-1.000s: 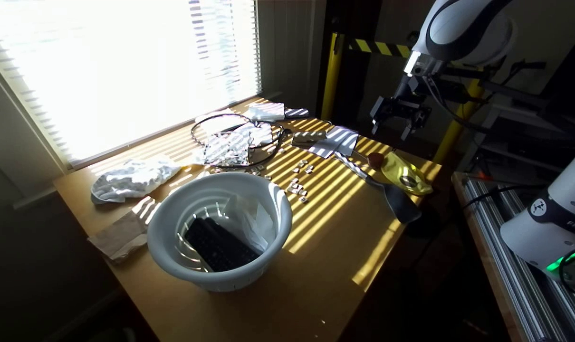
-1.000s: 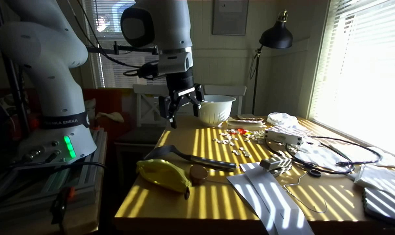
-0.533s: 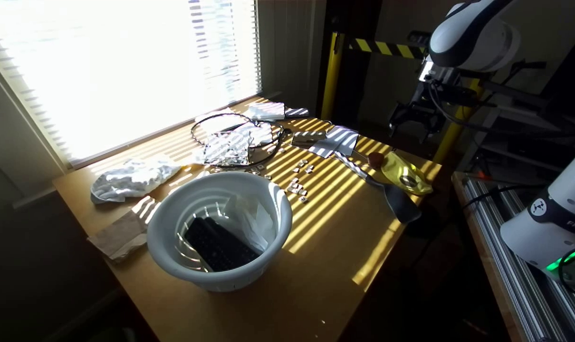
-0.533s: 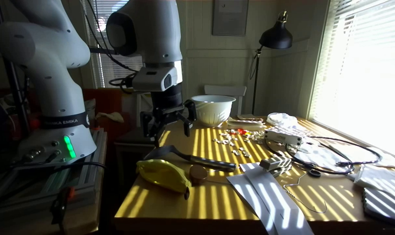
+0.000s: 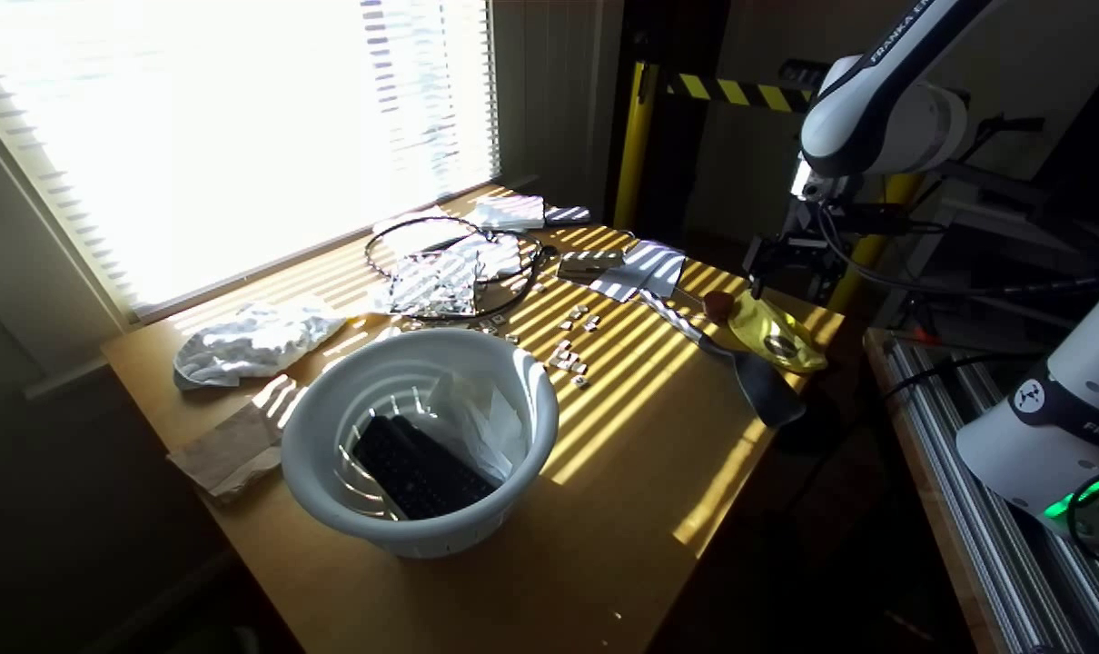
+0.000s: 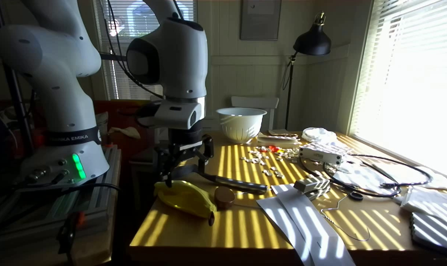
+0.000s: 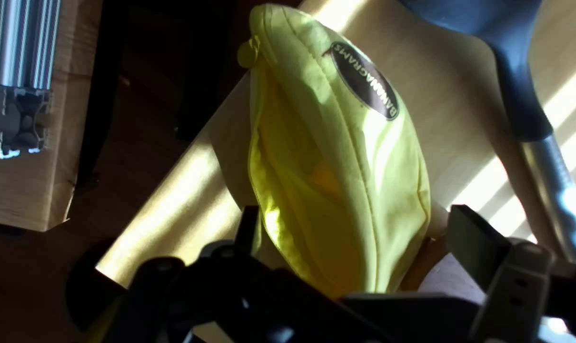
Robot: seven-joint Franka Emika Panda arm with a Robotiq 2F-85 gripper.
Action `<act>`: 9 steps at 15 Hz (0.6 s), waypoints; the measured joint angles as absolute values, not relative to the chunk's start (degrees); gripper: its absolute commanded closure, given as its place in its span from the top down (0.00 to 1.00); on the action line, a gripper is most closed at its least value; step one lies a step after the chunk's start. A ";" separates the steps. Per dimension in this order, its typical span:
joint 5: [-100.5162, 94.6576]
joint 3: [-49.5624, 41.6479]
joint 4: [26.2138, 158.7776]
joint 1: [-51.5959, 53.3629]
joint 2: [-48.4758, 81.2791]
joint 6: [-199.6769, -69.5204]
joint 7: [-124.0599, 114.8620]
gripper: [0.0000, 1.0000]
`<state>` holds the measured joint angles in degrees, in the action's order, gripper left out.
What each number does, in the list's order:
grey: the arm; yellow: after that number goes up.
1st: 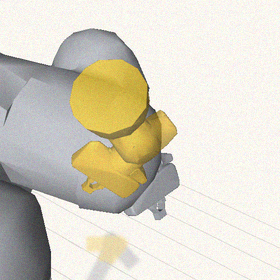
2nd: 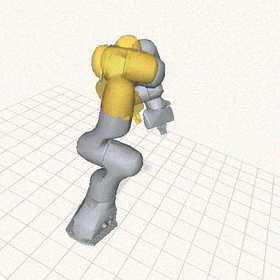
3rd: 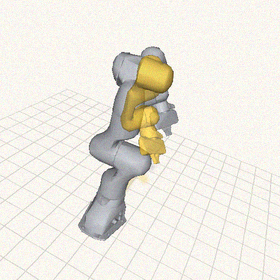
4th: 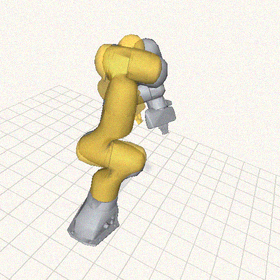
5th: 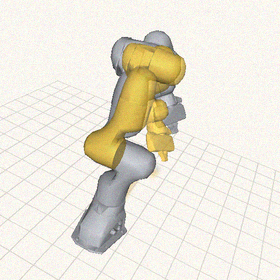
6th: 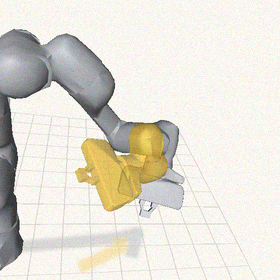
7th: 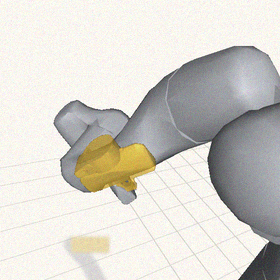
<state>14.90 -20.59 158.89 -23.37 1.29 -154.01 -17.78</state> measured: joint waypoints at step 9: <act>14.96 -18.06 158.66 -18.36 7.75 -162.56 -17.53 0.29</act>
<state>14.96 -18.06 158.66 -18.36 7.75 -162.56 -17.53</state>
